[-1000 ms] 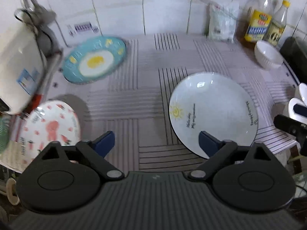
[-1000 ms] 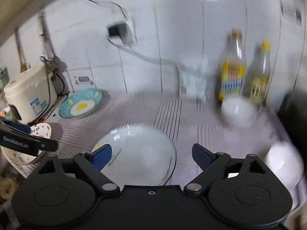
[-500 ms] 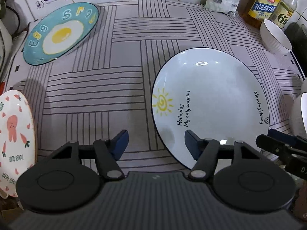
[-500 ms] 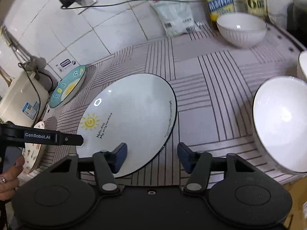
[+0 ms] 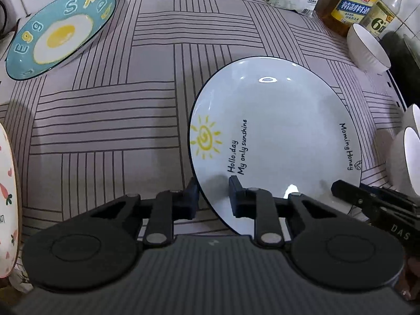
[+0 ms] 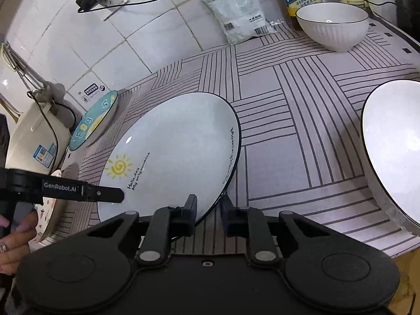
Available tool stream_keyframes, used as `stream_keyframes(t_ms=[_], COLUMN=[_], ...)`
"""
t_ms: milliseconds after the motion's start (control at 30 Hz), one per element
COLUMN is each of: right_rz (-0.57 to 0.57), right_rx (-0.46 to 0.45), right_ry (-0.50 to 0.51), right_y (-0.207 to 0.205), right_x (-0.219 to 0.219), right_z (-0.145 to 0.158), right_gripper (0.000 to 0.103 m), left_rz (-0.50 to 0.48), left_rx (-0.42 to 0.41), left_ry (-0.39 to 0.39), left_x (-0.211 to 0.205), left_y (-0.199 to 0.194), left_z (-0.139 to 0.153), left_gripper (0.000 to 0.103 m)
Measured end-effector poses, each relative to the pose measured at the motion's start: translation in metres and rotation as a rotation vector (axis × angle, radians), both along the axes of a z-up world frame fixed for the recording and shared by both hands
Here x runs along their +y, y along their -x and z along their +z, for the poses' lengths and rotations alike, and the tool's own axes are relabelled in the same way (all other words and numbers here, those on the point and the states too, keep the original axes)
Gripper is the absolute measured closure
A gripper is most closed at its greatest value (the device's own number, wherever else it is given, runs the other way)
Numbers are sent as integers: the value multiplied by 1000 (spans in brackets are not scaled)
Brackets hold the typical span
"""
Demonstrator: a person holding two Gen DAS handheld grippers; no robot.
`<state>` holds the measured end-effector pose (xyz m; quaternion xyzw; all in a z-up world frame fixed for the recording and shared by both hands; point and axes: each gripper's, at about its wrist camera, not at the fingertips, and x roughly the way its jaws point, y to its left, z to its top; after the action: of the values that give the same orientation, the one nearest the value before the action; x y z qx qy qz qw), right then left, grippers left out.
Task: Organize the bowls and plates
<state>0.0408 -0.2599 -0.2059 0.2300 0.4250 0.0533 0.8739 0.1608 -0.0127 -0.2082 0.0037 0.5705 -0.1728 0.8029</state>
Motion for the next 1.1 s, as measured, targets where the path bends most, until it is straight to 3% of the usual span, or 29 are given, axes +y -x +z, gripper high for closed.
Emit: stream_keyframes(t_ms=[133, 367, 633, 1100], right_rz=[-8, 33, 38, 45], right_rx=[-4, -4, -28, -106], right_ry=[-35, 32, 14, 27], right_y=[-3, -5, -13, -61], right_x=[-4, 5, -3, 1], right_z=[-5, 1, 8, 27], right_gripper=[80, 80, 80, 79], left_rz=[13, -5, -11, 18], left_rx=[-7, -30, -57, -85], left_ry=[5, -25, -23, -8], left_x=[0, -5, -1, -3], left_y=[1, 6, 6, -46], left_z=[-2, 2, 15, 32], left_gripper=[80, 80, 80, 79])
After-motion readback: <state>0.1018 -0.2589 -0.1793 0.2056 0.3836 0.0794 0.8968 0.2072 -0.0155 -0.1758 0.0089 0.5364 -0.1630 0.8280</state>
